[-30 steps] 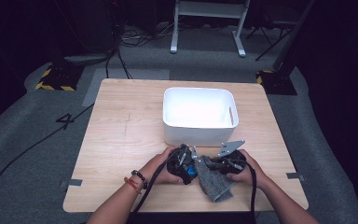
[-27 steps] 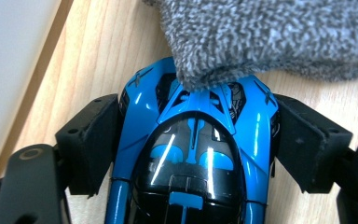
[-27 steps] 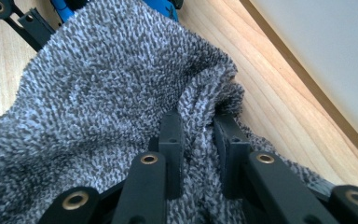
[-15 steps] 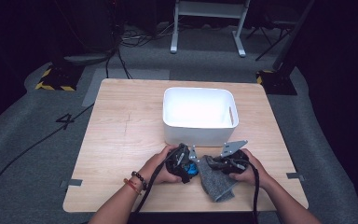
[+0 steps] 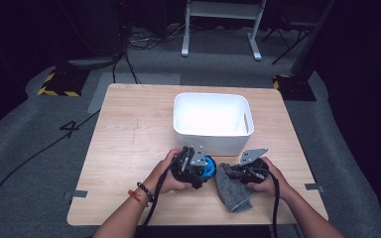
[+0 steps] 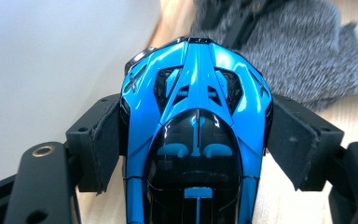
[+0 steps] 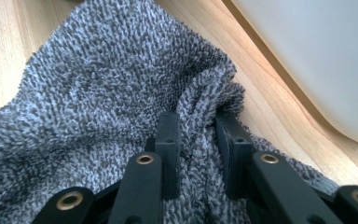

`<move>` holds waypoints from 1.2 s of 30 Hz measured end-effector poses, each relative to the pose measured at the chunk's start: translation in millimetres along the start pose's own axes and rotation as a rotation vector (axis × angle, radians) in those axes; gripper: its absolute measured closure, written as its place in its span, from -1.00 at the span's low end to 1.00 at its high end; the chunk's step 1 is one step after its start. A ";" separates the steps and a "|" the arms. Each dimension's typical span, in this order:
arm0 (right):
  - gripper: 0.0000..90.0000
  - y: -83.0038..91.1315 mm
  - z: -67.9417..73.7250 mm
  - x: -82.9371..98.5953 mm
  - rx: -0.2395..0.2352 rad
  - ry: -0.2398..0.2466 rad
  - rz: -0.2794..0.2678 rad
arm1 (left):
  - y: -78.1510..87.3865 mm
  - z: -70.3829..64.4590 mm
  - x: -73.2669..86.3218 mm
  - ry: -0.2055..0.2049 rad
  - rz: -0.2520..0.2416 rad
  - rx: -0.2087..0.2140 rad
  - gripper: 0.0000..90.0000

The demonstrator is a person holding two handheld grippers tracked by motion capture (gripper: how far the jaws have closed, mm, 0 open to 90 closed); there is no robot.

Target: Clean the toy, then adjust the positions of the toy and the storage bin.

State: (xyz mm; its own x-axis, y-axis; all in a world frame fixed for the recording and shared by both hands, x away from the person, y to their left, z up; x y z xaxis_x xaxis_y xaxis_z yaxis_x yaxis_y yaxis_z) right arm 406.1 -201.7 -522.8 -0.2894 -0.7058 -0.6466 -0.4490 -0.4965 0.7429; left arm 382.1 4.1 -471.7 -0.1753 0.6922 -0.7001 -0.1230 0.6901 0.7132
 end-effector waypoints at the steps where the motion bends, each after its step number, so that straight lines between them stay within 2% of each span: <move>1: 0.62 0.0 -0.1 0.0 0.001 0.002 0.001 | 3.0 0.0 -1.1 -0.001 -0.013 -0.006 -0.45; 6: 0.64 0.3 -0.7 -0.1 0.009 0.010 0.006 | 16.0 1.8 -3.7 0.007 -0.069 -0.028 -0.45; 11: 0.66 -0.5 -1.3 -0.3 -0.001 0.010 0.014 | 30.0 5.5 -5.6 0.017 -0.144 -0.033 -0.44; 15: 0.66 -0.9 -2.1 -0.1 -0.011 0.013 0.013 | 41.2 7.5 -7.0 0.017 -0.222 -0.054 -0.44; 18: 0.68 -1.0 -2.0 -0.4 -0.011 0.015 0.016 | 50.0 7.8 -8.0 0.028 -0.286 -0.047 -0.44; 25: 0.74 0.8 -0.5 -0.9 0.000 0.031 0.007 | 58.3 5.8 -9.0 0.019 -0.308 -0.055 -0.44; 29: 0.74 4.2 -1.3 -0.9 -0.001 0.023 -0.004 | 58.6 5.4 -9.3 0.021 -0.314 -0.050 -0.44; 36: 0.74 14.9 -3.2 -6.0 0.008 0.021 -0.051 | 58.8 6.1 -8.6 0.020 -0.320 -0.043 -0.43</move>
State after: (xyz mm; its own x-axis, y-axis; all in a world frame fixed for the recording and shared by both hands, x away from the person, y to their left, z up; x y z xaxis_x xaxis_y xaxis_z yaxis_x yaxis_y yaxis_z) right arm 403.9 -206.4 -507.3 -0.2480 -0.6904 -0.6796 -0.4693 -0.5281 0.7077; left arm 382.3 40.0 -423.9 -0.1405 0.4371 -0.8884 -0.2163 0.8620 0.4584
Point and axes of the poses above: each handheld gripper's, and its own axes: y roughly backward along the jaws, x roughly out of its underside, z roughly to its left, the point moved 5 cm from there along -y, roughly forward along the jaws, and after that the axes turned 12 degrees about x, right-handed, at the moved point
